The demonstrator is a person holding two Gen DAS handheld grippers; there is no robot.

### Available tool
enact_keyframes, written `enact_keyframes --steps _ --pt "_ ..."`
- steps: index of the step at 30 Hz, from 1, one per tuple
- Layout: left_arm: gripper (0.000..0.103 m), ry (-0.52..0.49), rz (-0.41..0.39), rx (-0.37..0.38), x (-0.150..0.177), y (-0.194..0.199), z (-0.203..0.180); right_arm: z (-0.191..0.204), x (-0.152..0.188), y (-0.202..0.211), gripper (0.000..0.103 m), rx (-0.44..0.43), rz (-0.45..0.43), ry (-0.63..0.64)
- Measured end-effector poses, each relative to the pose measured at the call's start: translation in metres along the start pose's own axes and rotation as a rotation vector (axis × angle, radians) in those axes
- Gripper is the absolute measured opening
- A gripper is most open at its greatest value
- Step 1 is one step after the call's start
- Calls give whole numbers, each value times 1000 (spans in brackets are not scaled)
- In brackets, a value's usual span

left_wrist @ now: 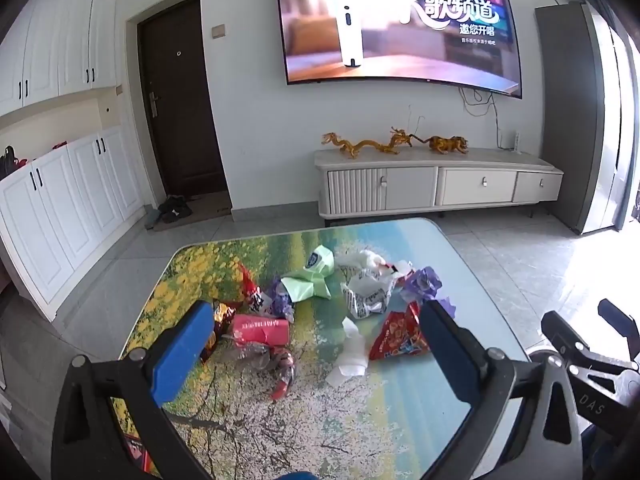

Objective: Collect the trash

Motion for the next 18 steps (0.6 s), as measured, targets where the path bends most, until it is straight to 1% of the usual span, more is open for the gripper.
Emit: enact_keyframes --steps 6,10,12,18 --pt "103 -10 -28 2 -11 6 1 -3 -5 1 103 6 -14 -22" --pt "103 -21 -24 21 -19 6 1 -9 -7 4 103 22 -17 -26" --pt "103 -36 -26 19 -24 7 2 -12 -8 6 103 32 -20 -23" --pt "103 -76 -27 10 -50 14 15 -19 -14 10 103 27 -37 -41"
Point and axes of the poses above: each gripper's, at about its wrist camera, not at the fingertips, and y roughly against the way its jaws point, z to its left, x to its underside, the point moved 1 cm from there along -y, roughly the way its jaws point, and after that the axes turned 8 degrees about z, right-handed, at the moved point
